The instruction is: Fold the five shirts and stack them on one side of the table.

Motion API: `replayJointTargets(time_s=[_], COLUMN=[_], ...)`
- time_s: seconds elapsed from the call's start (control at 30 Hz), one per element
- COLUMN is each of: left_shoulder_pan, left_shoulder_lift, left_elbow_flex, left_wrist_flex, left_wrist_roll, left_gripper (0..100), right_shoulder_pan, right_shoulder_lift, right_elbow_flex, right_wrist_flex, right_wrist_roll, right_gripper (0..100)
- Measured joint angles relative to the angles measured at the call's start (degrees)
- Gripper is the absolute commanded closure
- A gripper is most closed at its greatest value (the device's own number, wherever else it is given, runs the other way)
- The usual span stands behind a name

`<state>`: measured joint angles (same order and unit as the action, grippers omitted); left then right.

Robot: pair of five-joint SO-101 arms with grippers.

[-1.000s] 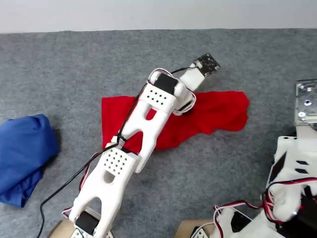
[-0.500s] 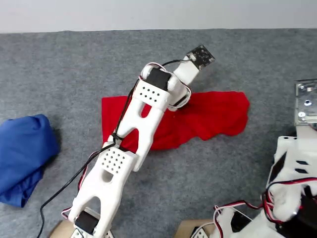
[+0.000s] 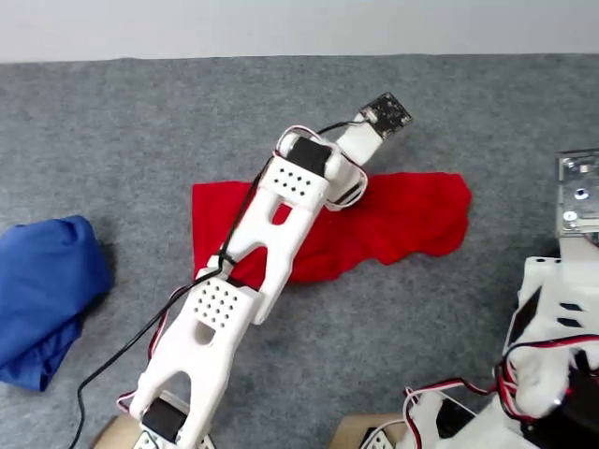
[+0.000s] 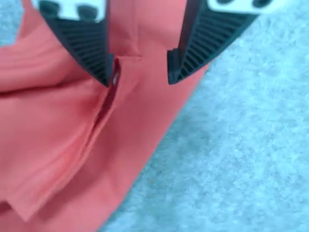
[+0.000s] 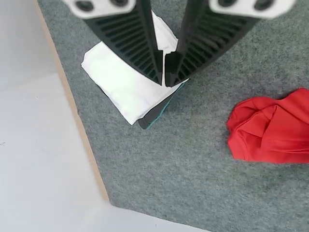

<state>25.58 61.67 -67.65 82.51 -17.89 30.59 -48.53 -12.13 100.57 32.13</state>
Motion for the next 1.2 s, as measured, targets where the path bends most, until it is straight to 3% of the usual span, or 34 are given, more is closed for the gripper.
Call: replayJointTargets(time_s=[0.27,0.47,0.83,1.2], left_shoulder_pan=[-3.25,-1.67,5.01,5.80], left_shoulder_lift=[0.00,0.00,0.00,0.00], left_elbow_flex=[1.93,0.62,-14.51,-4.40], left_wrist_flex=[-1.85,4.75,16.26,16.44], left_wrist_roll=[0.00,0.00,0.00,-0.26], left_gripper=[81,85,84,84], right_shoulder_pan=[0.00,0.00,0.00,0.00], right_shoulder_lift=[0.00,0.00,0.00,0.00], right_elbow_flex=[0.00,0.00,0.00,0.00], right_wrist_flex=[0.00,0.00,0.00,0.00], right_wrist_roll=[1.41,1.41,1.41,1.41], right_gripper=[98.7,98.7,98.8,98.7])
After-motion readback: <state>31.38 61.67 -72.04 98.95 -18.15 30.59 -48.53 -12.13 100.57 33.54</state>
